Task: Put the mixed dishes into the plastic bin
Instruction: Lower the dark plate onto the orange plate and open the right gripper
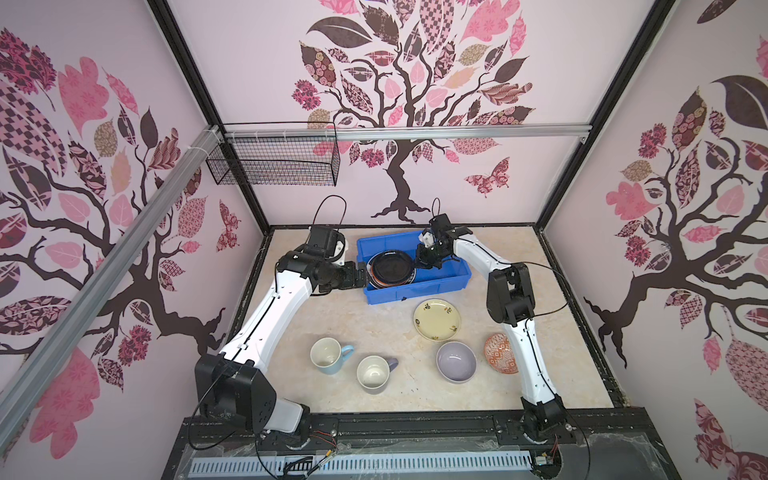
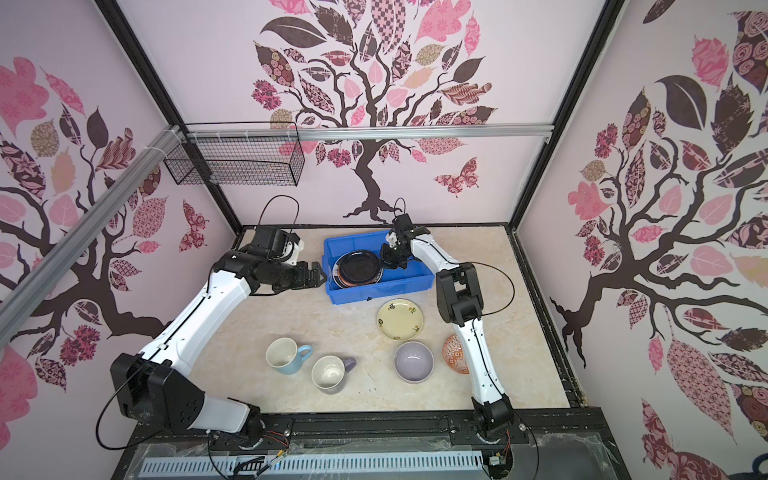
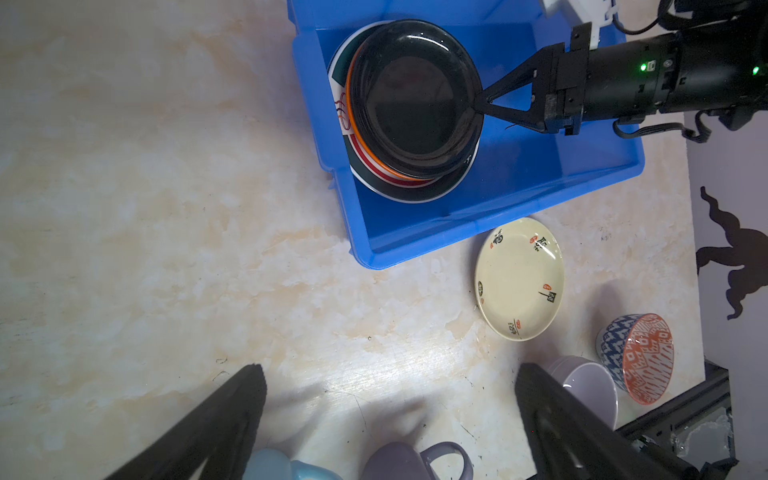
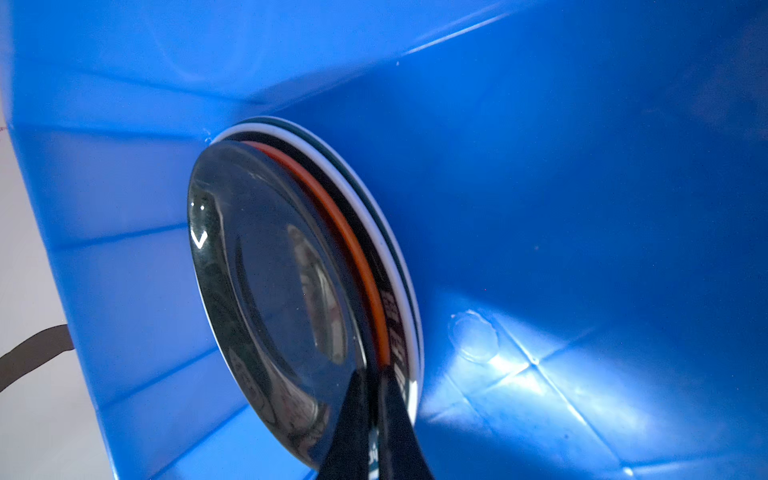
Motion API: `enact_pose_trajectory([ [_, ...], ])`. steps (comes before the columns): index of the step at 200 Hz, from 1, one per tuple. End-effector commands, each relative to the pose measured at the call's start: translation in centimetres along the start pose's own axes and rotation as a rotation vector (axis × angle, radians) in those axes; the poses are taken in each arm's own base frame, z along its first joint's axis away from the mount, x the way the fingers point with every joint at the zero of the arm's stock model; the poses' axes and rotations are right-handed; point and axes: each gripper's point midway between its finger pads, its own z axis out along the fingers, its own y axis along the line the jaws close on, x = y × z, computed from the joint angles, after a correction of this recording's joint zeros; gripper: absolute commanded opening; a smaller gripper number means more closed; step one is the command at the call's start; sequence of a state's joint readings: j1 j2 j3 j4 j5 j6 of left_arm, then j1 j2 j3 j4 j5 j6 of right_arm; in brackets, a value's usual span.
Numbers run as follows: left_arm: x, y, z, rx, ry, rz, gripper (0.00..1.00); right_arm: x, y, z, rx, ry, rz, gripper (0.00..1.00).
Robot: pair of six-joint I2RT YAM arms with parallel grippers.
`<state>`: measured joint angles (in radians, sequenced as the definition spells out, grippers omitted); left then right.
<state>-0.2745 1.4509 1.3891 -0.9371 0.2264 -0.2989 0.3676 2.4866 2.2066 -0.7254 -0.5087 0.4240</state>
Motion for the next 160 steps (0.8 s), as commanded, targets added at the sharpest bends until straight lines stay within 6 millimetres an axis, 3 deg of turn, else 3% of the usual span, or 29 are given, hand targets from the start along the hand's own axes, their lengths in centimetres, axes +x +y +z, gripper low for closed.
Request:
enact_pose_trajectory([
  [1,-0.1,0.0,0.0,0.01,0.0,-0.002,0.98,0.9,-0.1,1.6,0.01,0.049,-0.015,0.04],
  [25,-0.1,-0.1,0.0,0.013,-0.001,-0.003,0.98,0.7,0.2,1.0,0.03,0.037,-0.03,0.28],
  [61,-0.2,-0.4,0.0,0.029,-0.002,-0.005,0.98,-0.4,0.5,-1.6,0.095,-0.021,-0.094,0.45],
  [64,-0.2,-0.5,0.0,0.03,-0.002,-0.006,0.98,-0.4,0.4,-1.6,0.098,-0.021,-0.097,0.45],
  [70,-0.2,-0.5,0.1,0.033,0.001,-0.009,0.98,-1.0,1.7,-3.5,0.089,-0.056,-0.121,0.46],
  [115,-0.1,-1.1,0.0,0.068,0.002,-0.017,0.98,-1.3,3.3,-9.3,0.122,-0.122,-0.163,0.49],
  [133,0.1,-1.2,0.0,0.077,0.008,-0.02,0.98,-0.6,3.3,-11.9,0.161,-0.148,-0.188,0.49],
  [160,0.3,-1.7,-0.2,0.08,0.004,-0.009,0.98,2.4,1.3,-14.5,0.211,-0.147,-0.17,0.46],
])
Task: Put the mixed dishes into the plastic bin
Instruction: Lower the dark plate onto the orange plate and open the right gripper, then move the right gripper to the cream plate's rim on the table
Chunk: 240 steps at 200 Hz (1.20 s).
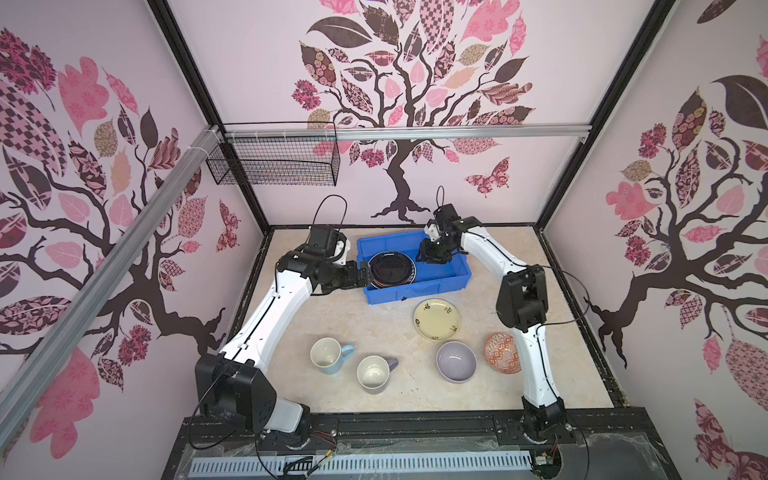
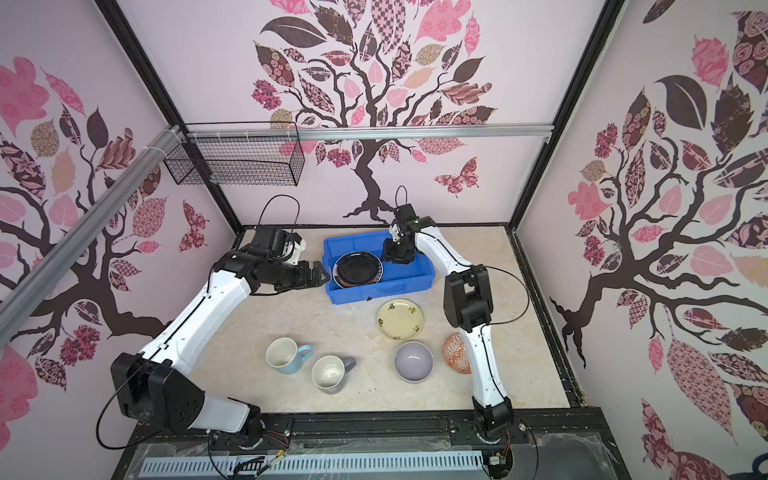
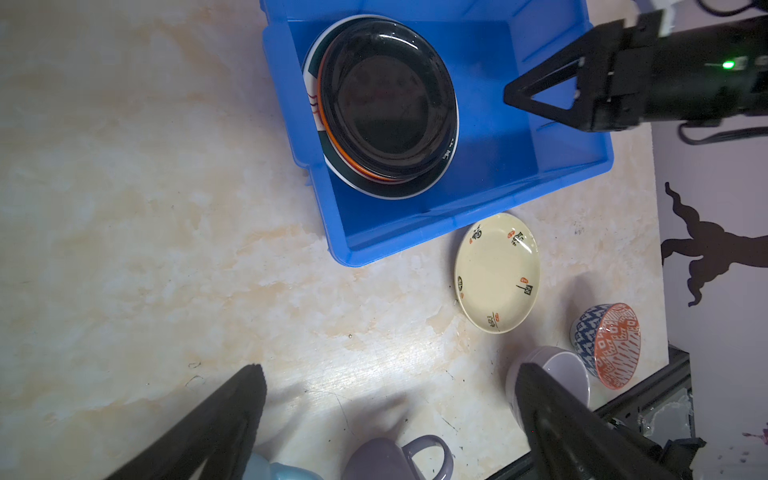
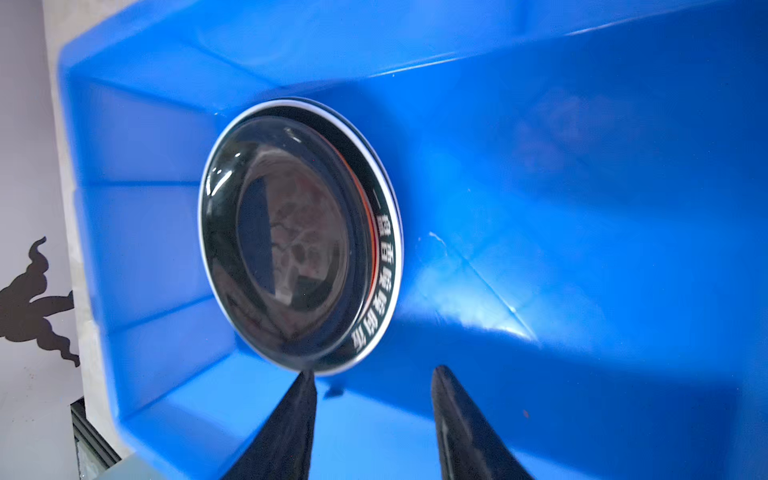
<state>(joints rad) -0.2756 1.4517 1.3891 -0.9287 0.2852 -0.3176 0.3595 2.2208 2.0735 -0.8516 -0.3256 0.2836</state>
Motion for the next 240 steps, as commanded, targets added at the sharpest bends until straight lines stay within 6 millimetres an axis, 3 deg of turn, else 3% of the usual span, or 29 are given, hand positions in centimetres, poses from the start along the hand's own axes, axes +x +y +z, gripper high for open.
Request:
enact_pose_trajectory([
  [1,0.1,-0.7,-0.2,0.023,-0.008,0.009,0.98,1.1,-0.4,-5.8,0.047,-0.065,-0.03,0.46],
  [25,1.1,-2.2,0.2,0.032,0.009,0.056,0.98,4.4,-2.5,-7.5,0.073,-0.073,0.015,0.43],
  [50,2.8,-3.7,0.9,0.05,0.053,0.101,0.97,8.7,-5.1,-7.7,0.108,-0.039,0.071,0.41],
  [93,5.4,-4.2,1.7,0.076,0.113,0.074,0.96,15.5,-8.1,-5.6,0.133,0.034,0.145,0.39],
  [113,6.4,-4.3,1.7,0.086,0.122,0.064,0.96,17.8,-8.9,-4.2,0.124,0.063,0.174,0.39],
  [167,9.3,-3.6,2.2,0.081,0.156,0.032,0.95,19.4,-9.7,-1.7,0.097,0.091,0.212,0.39],
  [240,10.6,-2.2,0.7,0.028,0.127,0.015,0.96,20.0,-10.0,0.6,0.075,0.142,0.24,0.31],
])
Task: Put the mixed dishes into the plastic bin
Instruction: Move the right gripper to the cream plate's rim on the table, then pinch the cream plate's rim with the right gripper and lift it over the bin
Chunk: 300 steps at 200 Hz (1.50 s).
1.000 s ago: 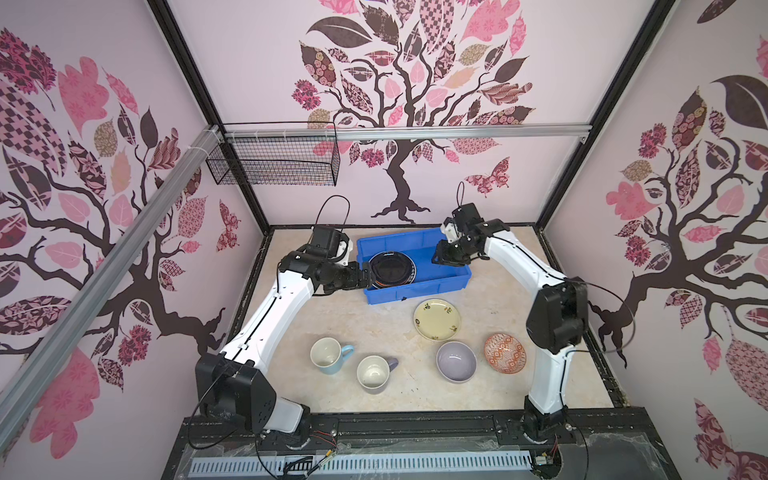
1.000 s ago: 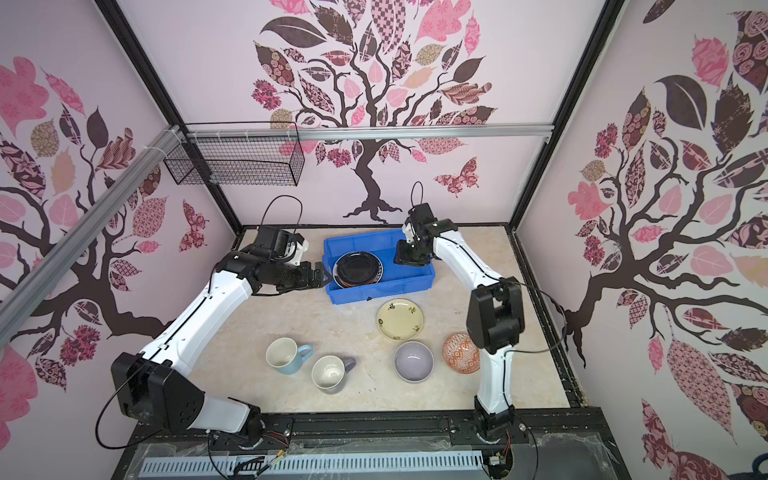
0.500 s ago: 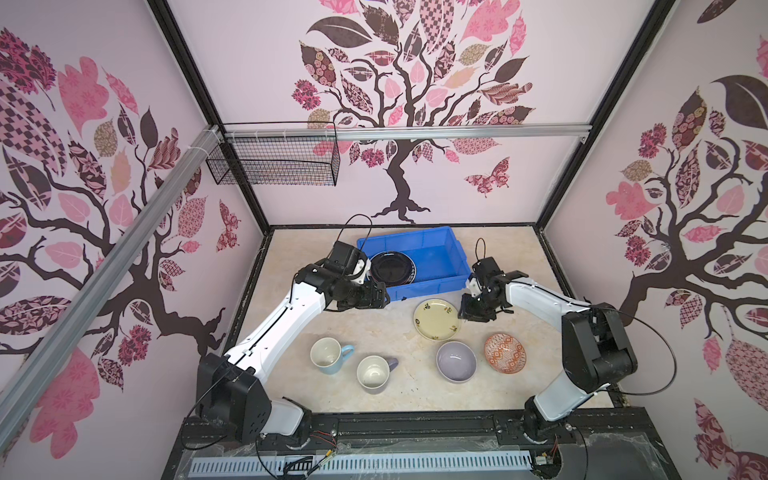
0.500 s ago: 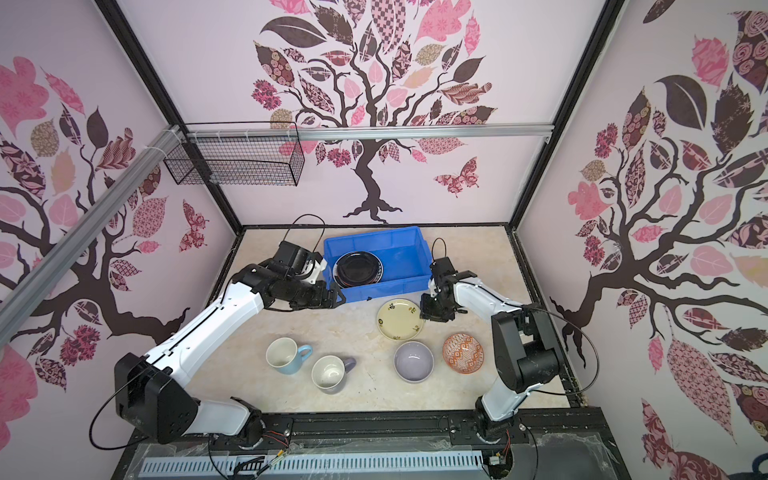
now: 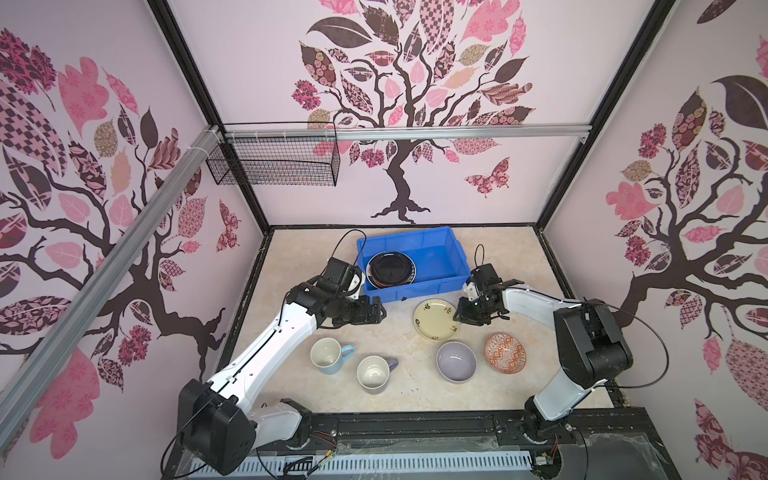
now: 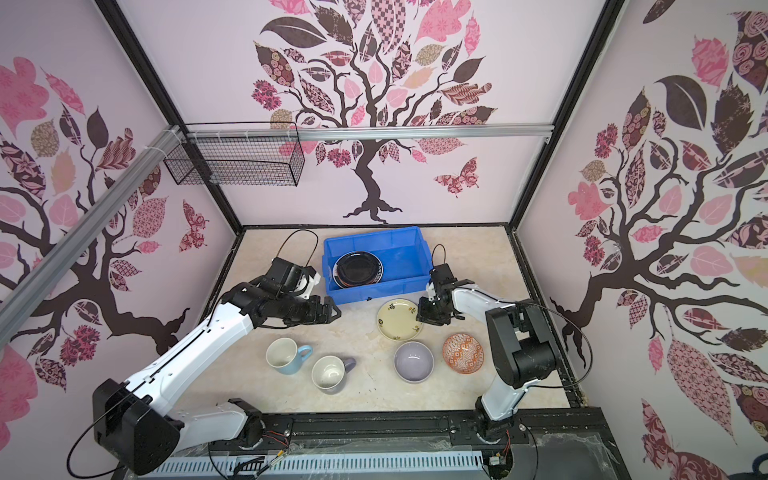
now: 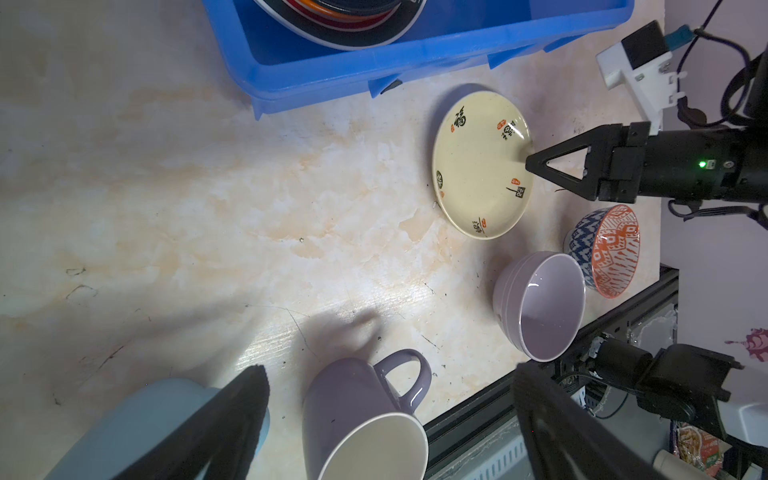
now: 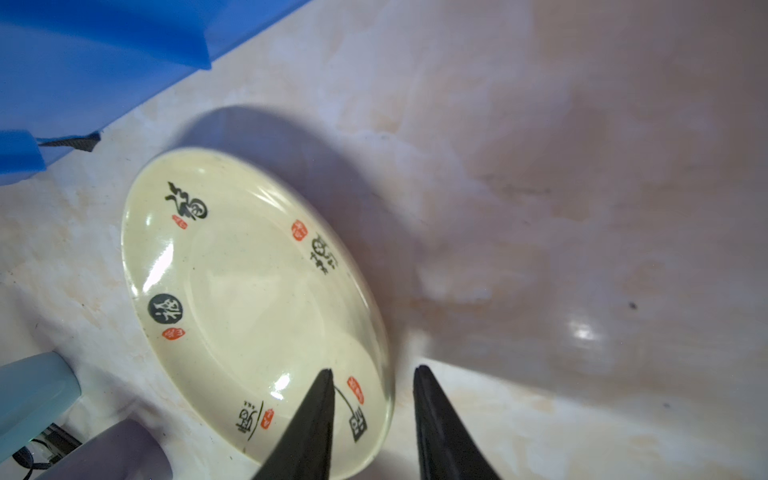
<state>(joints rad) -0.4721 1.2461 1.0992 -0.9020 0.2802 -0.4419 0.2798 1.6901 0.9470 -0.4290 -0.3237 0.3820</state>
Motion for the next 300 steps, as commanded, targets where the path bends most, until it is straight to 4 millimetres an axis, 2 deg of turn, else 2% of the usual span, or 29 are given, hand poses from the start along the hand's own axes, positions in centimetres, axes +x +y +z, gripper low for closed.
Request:
enact_pose_trajectory([
  [1,0.6,0.6,-0.1,-0.024,-0.004,-0.006,0.96,0.0,0.0,0.9,-0.007,0.026,0.015,0.31],
  [19,0.5,0.7,-0.1,-0.027,-0.01,-0.007,0.96,0.3,-0.3,1.4,0.005,0.044,0.024,0.24],
  [38,0.4,0.6,-0.1,-0.025,-0.011,-0.006,0.96,0.6,-0.6,1.6,0.013,0.055,0.025,0.12],
  [64,0.0,0.4,0.0,-0.022,-0.01,0.005,0.96,0.7,-0.7,1.2,0.018,0.049,0.024,0.0],
  [100,-1.1,-0.2,0.0,-0.017,-0.02,0.027,0.96,0.6,0.5,-0.7,-0.015,0.034,0.016,0.0],
  [174,-5.3,-0.5,-1.8,-0.046,-0.119,0.058,0.99,0.3,5.1,-7.8,-0.146,-0.02,-0.027,0.0],
  [202,-7.1,0.3,-2.8,-0.054,-0.163,0.043,0.99,-1.8,6.9,-10.6,-0.165,-0.086,-0.05,0.0],
  [237,-9.2,0.4,-3.8,-0.055,-0.197,0.047,0.98,-6.2,9.7,-13.0,-0.197,-0.168,-0.078,0.0],
  [265,-10.2,-0.3,-3.9,-0.035,-0.194,0.051,0.98,-9.7,11.5,-12.7,-0.225,-0.194,-0.085,0.0],
  [300,-10.6,-0.5,-3.4,-0.027,-0.182,0.05,0.98,-13.9,13.1,-10.4,-0.26,-0.202,-0.081,0.0],
])
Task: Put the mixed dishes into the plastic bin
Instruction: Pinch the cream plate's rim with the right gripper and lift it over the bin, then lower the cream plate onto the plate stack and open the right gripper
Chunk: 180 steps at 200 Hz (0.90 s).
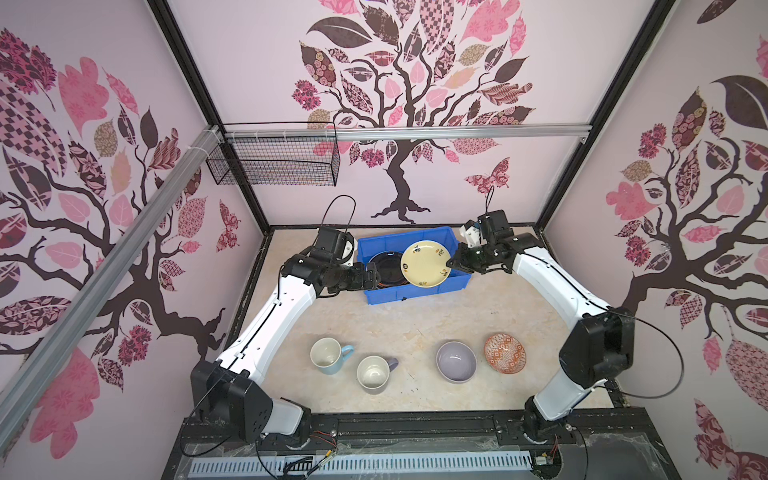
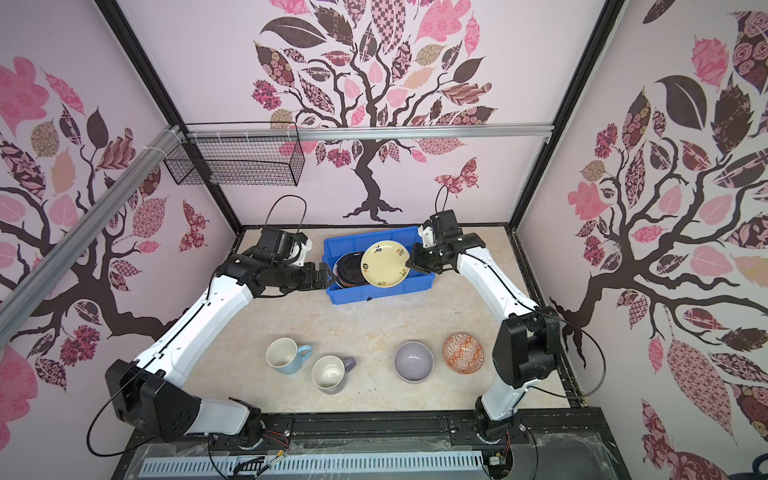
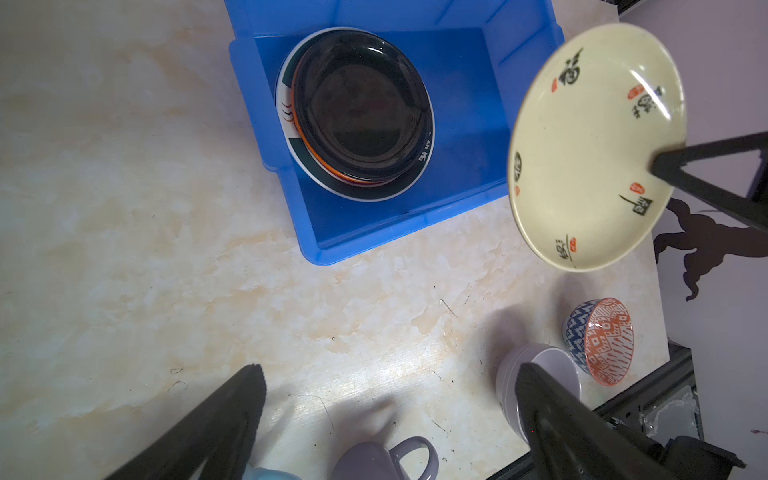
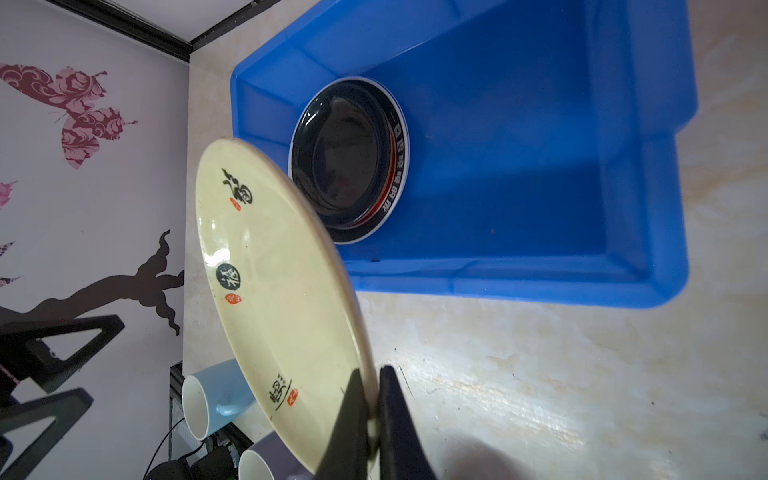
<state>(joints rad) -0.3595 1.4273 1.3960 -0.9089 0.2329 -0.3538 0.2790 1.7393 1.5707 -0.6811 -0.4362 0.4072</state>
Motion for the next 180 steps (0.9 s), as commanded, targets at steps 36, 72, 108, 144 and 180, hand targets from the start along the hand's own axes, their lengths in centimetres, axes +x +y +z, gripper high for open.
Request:
enact_pose_trajectory([
  [36,-1.3,-0.5,0.0,0.01,-0.003,0.02,0.98,-4.4,-0.2,7.8,-0.055,0.046,0.045,0.0],
  [72,-1.4,0.4,0.3,-0.019,0.005,0.009,0.99,-4.8,0.6,11.8,-0.066,0.098,0.02,0.0],
  [108,-1.4,1.3,0.8,-0.031,0.017,-0.01,0.98,-4.2,1.0,14.8,-0.066,0.15,0.005,0.0],
  [144,-1.4,1.7,1.3,-0.034,0.026,-0.018,0.99,-2.6,-0.1,16.9,-0.051,0.204,0.023,0.0],
  [180,-1.4,1.8,1.8,-0.03,0.04,-0.025,0.98,-1.7,-0.7,18.1,-0.045,0.226,0.028,0.0],
])
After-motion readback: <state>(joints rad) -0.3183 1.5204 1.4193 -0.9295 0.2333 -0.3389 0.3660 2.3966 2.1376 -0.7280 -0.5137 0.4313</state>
